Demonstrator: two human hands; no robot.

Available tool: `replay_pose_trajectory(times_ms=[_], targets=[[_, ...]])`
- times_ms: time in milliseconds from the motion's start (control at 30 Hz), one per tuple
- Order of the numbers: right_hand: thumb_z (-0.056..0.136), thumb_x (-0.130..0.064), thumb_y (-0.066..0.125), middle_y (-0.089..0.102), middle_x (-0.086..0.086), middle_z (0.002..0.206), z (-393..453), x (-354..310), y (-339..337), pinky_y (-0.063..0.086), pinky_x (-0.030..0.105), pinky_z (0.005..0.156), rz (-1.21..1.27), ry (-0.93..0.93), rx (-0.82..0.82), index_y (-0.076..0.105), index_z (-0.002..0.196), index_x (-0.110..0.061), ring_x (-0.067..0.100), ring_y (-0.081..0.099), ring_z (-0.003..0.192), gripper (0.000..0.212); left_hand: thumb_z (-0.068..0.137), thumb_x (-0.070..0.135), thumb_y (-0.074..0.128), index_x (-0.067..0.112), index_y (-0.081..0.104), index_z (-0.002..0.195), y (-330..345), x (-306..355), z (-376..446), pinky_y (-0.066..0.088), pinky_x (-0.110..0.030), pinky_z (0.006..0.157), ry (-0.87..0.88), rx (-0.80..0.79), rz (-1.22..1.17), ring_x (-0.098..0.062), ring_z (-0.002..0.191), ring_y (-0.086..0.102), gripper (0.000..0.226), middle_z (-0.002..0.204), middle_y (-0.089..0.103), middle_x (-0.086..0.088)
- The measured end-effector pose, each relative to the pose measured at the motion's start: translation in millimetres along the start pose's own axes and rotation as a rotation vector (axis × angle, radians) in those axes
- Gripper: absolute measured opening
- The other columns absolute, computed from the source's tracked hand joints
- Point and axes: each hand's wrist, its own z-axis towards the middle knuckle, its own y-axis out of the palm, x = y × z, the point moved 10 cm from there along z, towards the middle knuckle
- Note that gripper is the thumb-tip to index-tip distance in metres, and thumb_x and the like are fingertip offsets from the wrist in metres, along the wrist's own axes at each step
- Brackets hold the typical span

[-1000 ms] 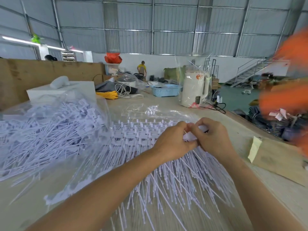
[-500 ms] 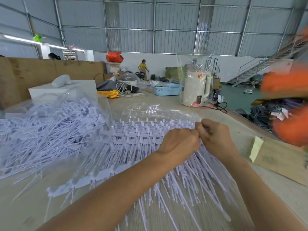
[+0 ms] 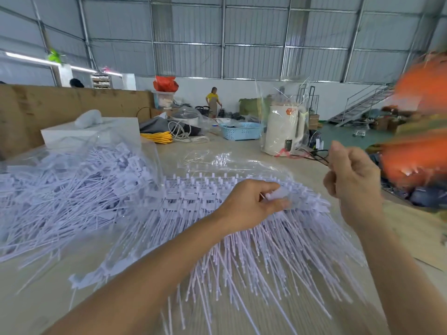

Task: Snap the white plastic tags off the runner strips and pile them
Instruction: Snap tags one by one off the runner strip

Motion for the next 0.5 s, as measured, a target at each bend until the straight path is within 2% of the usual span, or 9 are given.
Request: replay_pose_trajectory(times_ms=[33,100,167,233,267,333,400,500], targets=[[0.075,-0.052,0.065,0.039,-0.016,0.048,-1.8,-7.3,6.5,0.030,0.017,0.038,-0.034,-0.022,-0.046,0.047,0.060,-0.036,0.005,0.033,0.040,0.029,0.083,0.026,0.070,0.014,0.063,0.121,1.5,0.3,-1.7,0.045,-0.009,0.073,-0.025,-0.059,-0.003,0.009,0.069,0.056,0.041,0.108,0.061,0.013],[0.062,-0.056,0.070,0.047,-0.018,0.055,-6.5,-11.1,23.5,0.035,0.013,0.041,-0.142,-0.030,-0.147,0.046,0.069,-0.035,-0.001,0.036,0.045,0.033,0.080,0.023,0.074,0.024,0.049,0.136,2.1,-7.0,-6.1,0.041,-0.006,0.073,-0.089,-0.162,0.033,0.007,0.082,0.056,0.061,0.112,0.056,0.019],[0.065,-0.056,0.067,0.049,-0.014,0.063,-13.4,-3.1,42.1,0.037,0.012,0.044,-0.283,0.002,-0.230,0.048,0.076,-0.025,-0.002,0.040,0.049,0.038,0.078,0.020,0.076,0.028,0.042,0.140,-1.0,-12.6,-11.7,0.040,-0.004,0.068,-0.119,-0.196,0.096,0.006,0.080,0.053,0.071,0.101,0.051,0.023],[0.077,-0.054,0.056,0.049,-0.005,0.066,-20.5,11.5,57.7,0.037,0.020,0.049,-0.423,0.048,-0.298,0.052,0.084,-0.014,0.006,0.044,0.055,0.041,0.075,0.019,0.078,0.024,0.052,0.130,-8.2,-13.4,-14.9,0.039,-0.006,0.066,-0.128,-0.140,0.123,0.004,0.076,0.051,0.062,0.097,0.051,0.020],[0.084,-0.051,0.052,0.049,-0.001,0.066,-24.4,20.5,64.0,0.035,0.024,0.050,-0.485,0.072,-0.334,0.052,0.087,-0.011,0.011,0.044,0.056,0.040,0.074,0.020,0.079,0.024,0.056,0.120,-11.8,-12.8,-16.5,0.039,-0.007,0.066,-0.124,-0.097,0.129,0.002,0.076,0.052,0.051,0.098,0.053,0.016],[0.091,-0.045,0.048,0.047,0.002,0.065,-31.4,35.0,72.4,0.032,0.024,0.050,-0.608,0.101,-0.399,0.049,0.089,-0.013,0.013,0.042,0.055,0.033,0.074,0.020,0.079,0.026,0.055,0.098,-17.1,-12.8,-18.6,0.043,-0.012,0.066,-0.114,-0.025,0.139,0.000,0.078,0.053,0.035,0.097,0.054,0.011],[0.090,-0.048,0.050,0.049,0.001,0.066,-36.4,45.3,75.9,0.031,0.018,0.047,-0.638,0.134,-0.440,0.051,0.089,-0.013,0.009,0.042,0.054,0.035,0.075,0.019,0.077,0.028,0.051,0.088,-21.0,-11.5,-19.8,0.042,-0.012,0.063,-0.099,0.033,0.186,-0.001,0.074,0.052,0.031,0.088,0.052,0.011],[0.073,-0.063,0.053,0.050,-0.005,0.066,-39.0,50.1,73.1,0.033,0.011,0.043,-0.424,0.270,-0.412,0.054,0.092,-0.017,0.000,0.044,0.048,0.050,0.075,0.018,0.075,0.022,0.051,0.084,-23.3,-5.6,-20.2,0.036,-0.007,0.055,-0.058,0.099,0.277,-0.001,0.068,0.048,0.025,0.084,0.050,0.007]])
